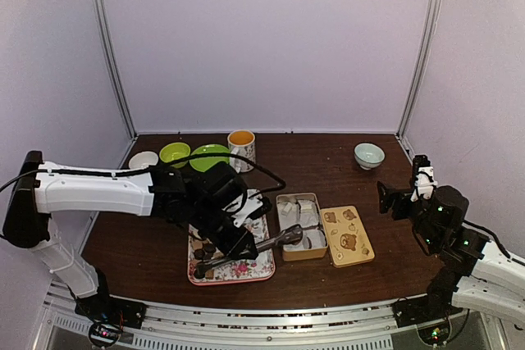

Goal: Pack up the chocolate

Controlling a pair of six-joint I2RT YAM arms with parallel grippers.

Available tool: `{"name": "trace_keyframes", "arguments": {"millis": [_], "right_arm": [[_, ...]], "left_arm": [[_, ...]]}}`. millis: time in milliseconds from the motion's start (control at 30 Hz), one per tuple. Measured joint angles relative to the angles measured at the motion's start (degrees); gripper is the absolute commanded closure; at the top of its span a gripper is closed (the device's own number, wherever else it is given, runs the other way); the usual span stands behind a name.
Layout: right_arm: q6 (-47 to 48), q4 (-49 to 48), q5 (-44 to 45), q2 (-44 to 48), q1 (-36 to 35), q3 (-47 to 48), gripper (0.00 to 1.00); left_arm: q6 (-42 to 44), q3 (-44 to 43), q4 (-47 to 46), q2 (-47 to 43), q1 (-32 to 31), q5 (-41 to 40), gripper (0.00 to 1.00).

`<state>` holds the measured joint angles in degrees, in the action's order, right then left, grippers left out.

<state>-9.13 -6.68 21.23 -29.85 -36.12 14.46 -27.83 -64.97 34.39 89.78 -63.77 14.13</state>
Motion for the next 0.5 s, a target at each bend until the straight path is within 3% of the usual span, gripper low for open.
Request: {"name": "trace_keyframes", "arguments": {"millis": [500], "right_arm": [[0.0,0.0,0.0,0.0,0.0,0.0,0.00]], "left_arm": [[1.0,-5.3,-0.2,4.2,-0.1,0.0,0.77]]}}
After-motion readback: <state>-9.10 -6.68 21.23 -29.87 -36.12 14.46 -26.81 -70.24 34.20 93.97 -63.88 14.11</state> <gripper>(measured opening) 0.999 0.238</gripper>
